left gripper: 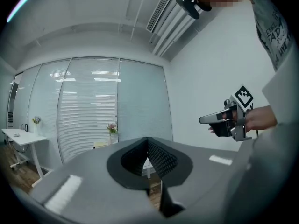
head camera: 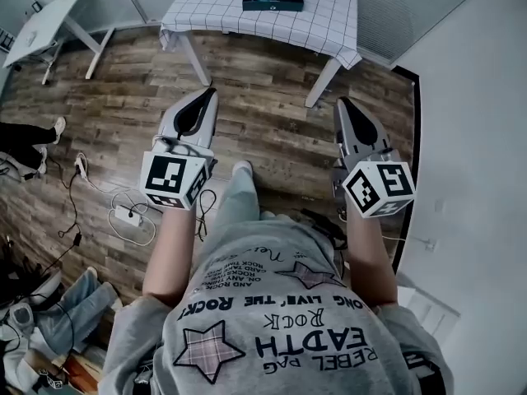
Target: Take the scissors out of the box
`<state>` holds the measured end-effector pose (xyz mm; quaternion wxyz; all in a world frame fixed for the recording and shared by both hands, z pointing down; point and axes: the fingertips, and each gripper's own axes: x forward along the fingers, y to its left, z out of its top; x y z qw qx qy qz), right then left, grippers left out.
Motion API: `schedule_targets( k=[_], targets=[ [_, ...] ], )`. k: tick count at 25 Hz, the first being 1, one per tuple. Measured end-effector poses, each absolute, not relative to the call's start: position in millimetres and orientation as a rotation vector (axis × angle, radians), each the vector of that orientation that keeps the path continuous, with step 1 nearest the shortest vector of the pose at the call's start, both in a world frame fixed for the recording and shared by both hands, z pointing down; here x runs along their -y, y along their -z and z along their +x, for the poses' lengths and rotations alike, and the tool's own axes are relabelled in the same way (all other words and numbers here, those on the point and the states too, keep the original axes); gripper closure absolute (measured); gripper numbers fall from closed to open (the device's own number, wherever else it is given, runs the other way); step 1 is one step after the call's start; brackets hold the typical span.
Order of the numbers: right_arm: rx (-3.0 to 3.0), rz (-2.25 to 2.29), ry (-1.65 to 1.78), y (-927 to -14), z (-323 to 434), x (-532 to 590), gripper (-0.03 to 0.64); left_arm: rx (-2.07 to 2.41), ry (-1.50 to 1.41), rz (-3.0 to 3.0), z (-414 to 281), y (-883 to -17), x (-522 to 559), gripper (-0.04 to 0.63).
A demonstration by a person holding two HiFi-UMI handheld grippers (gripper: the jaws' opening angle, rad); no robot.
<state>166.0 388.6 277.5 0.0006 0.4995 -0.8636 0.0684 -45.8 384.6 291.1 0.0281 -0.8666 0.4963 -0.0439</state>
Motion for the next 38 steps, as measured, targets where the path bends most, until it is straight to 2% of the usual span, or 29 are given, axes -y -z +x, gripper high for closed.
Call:
schedule_targets(
  k=[9, 21, 38],
  targets=[
    [2.656, 1.593, -0.223, -281, 153, -288, 0.603, -1.49, 0.186, -2.704, -59, -298, -274, 0.591],
    [2.68, 1.525, -0.236, -282, 95, -192, 0.603, -1.426, 0.216, -2.738, -91, -303, -168, 0.591],
    [2.646, 1.547, -0.283, -288, 84, -142, 0.603, -1.425, 0.177, -2.769, -118, -313, -124, 0.591]
  ],
)
